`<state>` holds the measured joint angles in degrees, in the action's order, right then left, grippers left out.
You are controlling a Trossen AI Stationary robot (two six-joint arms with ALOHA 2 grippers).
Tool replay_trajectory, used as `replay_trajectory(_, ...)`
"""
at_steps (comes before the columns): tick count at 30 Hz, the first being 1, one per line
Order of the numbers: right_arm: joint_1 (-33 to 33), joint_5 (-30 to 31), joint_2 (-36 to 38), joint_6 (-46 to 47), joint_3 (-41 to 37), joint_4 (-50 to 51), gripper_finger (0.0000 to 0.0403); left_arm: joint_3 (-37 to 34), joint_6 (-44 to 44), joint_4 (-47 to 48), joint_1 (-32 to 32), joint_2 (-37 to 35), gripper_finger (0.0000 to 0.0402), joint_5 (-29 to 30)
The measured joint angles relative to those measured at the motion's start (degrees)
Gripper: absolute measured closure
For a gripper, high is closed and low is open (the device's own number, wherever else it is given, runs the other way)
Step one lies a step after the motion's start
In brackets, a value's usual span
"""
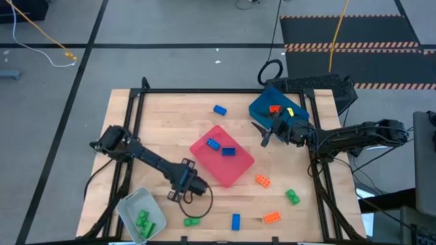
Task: Sort & place blocks by color
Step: Put the orange game piece into the blue bin
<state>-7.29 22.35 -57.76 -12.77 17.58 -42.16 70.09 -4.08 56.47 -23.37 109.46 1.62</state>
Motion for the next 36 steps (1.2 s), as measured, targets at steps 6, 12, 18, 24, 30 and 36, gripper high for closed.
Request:
replay_trajectory(6, 0.02, 0.02, 0.0, 0.72, 0.0, 0.4, 0.0188, 4.68, 0.68, 0.76, 2.01, -3.75, 0.0263, 0.16)
replay_trajectory(12, 0.14, 0.02, 0.02, 2.61, 0.0, 0.49, 0.0188, 13.02, 4.61, 4.89, 6.97, -9.19, 0.0263, 5.32)
replay_trajectory(18, 1.65, -0.04, 0.17, 3.89, 0.0, 1.22, 0.0188, 18.64, 10.87, -0.36, 16.51, -13.06, 0.0263, 14.3)
replay_trajectory(24, 3.26, -0.11, 0.17, -2.35, 0.0, -0.75, 0.0188, 18.83, 16.13, -10.72, 27.7, -13.42, 0.0263, 9.48)
replay_trajectory(30, 3.34, -0.07, 0.17, -1.61, 0.0, -3.48, 0.0188, 18.77, 22.94, -22.97, 36.33, -12.3, 0.0263, 2.55)
replay_trajectory(36, 2.67, -1.29, 0.11, -6.1, 0.0, -8.51, 0.0188, 18.79, 24.79, -31.71, 38.28, -9.83, 0.0263, -8.66)
